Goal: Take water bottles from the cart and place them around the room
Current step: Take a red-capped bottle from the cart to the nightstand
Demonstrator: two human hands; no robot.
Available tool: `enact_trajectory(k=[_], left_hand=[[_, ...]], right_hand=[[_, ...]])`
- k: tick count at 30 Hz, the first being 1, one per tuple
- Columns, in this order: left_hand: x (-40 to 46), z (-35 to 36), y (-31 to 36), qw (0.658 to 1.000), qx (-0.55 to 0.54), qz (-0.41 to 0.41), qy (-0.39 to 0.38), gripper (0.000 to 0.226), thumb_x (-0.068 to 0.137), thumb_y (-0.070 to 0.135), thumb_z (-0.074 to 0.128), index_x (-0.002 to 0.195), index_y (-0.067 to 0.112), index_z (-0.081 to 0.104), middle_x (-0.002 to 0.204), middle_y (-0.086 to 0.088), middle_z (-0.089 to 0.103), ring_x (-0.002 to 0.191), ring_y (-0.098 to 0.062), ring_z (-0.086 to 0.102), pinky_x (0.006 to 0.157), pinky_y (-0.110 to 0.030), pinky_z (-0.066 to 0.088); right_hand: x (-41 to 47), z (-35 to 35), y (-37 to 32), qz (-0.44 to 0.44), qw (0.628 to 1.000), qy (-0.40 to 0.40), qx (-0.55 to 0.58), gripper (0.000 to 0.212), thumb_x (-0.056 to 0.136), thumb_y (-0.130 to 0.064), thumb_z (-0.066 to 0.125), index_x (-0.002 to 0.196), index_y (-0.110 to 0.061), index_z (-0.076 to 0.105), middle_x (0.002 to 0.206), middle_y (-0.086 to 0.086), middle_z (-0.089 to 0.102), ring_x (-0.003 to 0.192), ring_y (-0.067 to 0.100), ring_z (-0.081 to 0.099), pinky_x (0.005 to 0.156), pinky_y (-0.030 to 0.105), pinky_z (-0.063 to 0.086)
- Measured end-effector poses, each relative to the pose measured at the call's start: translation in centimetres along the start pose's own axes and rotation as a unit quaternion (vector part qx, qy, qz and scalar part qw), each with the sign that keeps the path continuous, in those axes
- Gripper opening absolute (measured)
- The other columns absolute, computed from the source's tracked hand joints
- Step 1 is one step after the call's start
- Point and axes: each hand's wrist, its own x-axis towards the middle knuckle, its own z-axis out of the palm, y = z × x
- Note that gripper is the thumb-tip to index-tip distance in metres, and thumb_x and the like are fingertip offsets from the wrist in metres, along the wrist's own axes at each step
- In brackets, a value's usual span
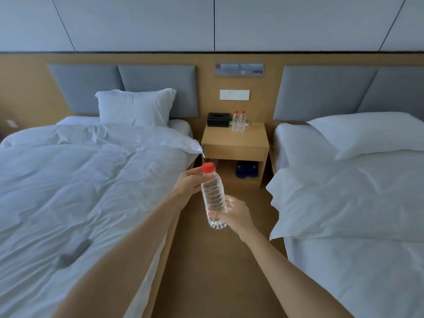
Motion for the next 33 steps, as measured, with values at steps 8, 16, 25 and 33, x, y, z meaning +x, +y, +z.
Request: enact_trajectory(k=[8, 16, 25, 33], left_hand=[[18.1, -0.5, 2.2, 1.0, 0.02, -0.016, -0.001, 0.028, 0.083, 0.017, 0.069, 0.11, 0.01, 0.068, 0.105, -0.011, 0.069, 0.098, -0.021, 0.065, 0.085, -0.027, 0.053], [39.3, -1.1, 2.7, 0.995, 0.079, -0.022, -0.049, 0.042, 0.072, 0.036, 0.077, 0.109, 0.017, 0.068, 0.104, -0.014, 0.068, 0.098, -0.026, 0.062, 0.086, -0.033, 0.048], [62.0, 1.4, 6.6, 0.993, 0.088, 0.008, -0.071, 0.045, 0.082, 0.026, 0.069, 0.125, 0.016, 0.06, 0.119, -0.001, 0.066, 0.112, -0.015, 0.058, 0.107, -0.041, 0.038], [79.3, 5.4, 2.0, 0.989, 0.142, 0.0, -0.049, 0.048, 0.085, 0.031, 0.065, 0.131, 0.023, 0.054, 0.126, 0.007, 0.06, 0.115, -0.008, 0.051, 0.099, -0.031, 0.037]], right_hand=[[17.5, -4.1, -0.8, 0.01, 1.0, -0.006, -0.001, 0.054, 0.062, -0.035, 0.083, 0.112, -0.029, 0.063, 0.099, -0.014, 0.071, 0.091, -0.002, 0.065, 0.076, 0.017, 0.049], [37.9, -8.3, -0.7, 0.017, 0.999, 0.031, -0.022, 0.046, 0.064, -0.026, 0.081, 0.107, -0.024, 0.062, 0.096, -0.014, 0.068, 0.092, 0.0, 0.063, 0.079, 0.021, 0.051], [59.0, -15.6, -3.0, 0.01, 0.994, 0.102, -0.029, 0.036, 0.074, -0.021, 0.077, 0.099, -0.03, 0.053, 0.088, -0.019, 0.059, 0.08, -0.005, 0.056, 0.07, 0.011, 0.043], [77.2, -21.2, 3.5, 0.035, 0.981, 0.162, -0.103, 0.039, 0.073, -0.032, 0.076, 0.106, -0.018, 0.061, 0.096, -0.009, 0.065, 0.086, 0.003, 0.058, 0.077, 0.015, 0.047]])
